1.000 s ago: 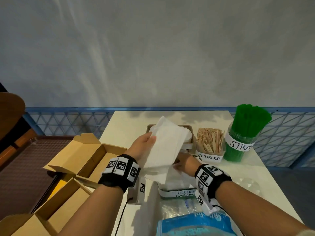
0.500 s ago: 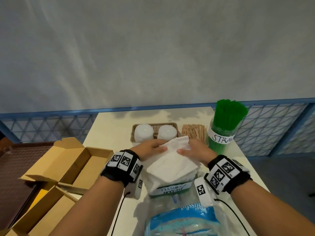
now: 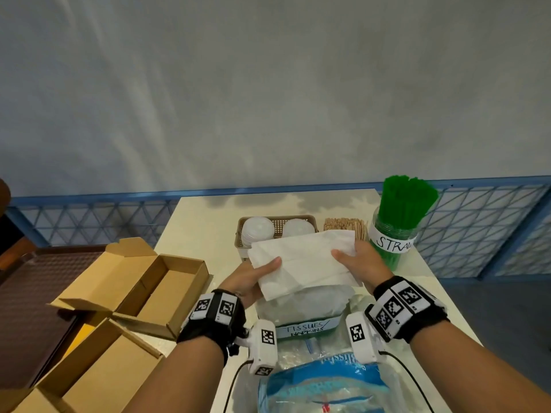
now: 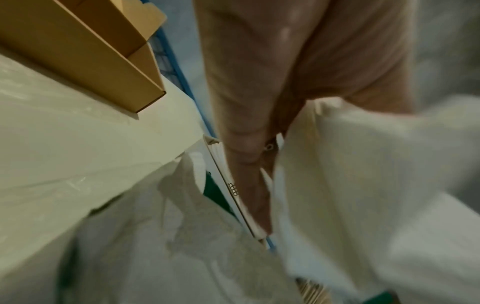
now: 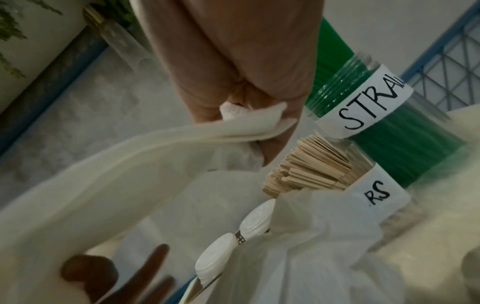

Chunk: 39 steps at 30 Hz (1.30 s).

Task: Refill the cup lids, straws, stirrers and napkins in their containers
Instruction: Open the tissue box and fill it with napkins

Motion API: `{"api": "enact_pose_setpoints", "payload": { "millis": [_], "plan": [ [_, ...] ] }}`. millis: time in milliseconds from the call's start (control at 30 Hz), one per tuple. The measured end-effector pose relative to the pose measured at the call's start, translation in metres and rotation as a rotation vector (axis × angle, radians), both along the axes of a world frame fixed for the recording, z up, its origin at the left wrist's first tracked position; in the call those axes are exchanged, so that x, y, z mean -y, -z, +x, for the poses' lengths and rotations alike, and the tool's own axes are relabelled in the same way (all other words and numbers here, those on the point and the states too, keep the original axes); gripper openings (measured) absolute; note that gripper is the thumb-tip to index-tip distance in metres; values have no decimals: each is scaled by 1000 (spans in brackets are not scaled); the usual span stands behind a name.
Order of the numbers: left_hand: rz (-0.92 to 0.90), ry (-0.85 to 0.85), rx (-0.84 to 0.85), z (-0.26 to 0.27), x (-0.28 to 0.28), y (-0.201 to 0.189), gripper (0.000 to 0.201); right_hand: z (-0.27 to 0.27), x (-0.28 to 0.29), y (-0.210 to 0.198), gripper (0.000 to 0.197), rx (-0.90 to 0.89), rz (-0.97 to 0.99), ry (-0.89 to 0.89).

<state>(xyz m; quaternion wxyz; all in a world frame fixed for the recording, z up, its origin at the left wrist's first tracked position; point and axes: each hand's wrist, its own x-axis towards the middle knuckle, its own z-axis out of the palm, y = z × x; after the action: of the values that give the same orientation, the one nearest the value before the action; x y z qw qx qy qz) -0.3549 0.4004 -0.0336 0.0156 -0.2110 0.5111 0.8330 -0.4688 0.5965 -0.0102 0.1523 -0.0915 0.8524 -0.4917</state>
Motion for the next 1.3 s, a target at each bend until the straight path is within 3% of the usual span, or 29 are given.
{"api": "enact_pose_setpoints", "payload": {
  "millis": [67,133,200,267,400,500,600,733,933,1100,1300],
  "plan": [
    [-137,-90,60,-3,-1,9,39,0,0,0,39,-56,123,-40],
    [-480,-99,132,-3,-1,19,54,4,-2,3,47,-141,327,-92],
    [-840,-79,196,-2,-4,27,54,8,-2,10,55,-213,452,-154],
    [-1048,-78,198,1,-11,33,59,12,0,20,59,-278,512,-233],
    [-1407,60,189,6,-16,39,73,13,10,35,54,-404,638,-342],
    [-1617,201,225,6,-18,43,60,15,17,35,52,-460,730,-410],
    [-1745,305,242,4,-18,51,46,22,23,35,48,-542,853,-431],
    [-1911,372,281,4,-20,54,43,28,26,34,55,-586,1015,-387],
    [-2082,446,435,12,-27,40,35,24,34,41,61,-570,880,-546],
    [-2129,669,365,8,-39,35,50,17,36,46,57,-432,927,-534],
    [-2033,850,590,5,-32,49,68,17,42,47,61,-408,899,-537]
  ]
}}
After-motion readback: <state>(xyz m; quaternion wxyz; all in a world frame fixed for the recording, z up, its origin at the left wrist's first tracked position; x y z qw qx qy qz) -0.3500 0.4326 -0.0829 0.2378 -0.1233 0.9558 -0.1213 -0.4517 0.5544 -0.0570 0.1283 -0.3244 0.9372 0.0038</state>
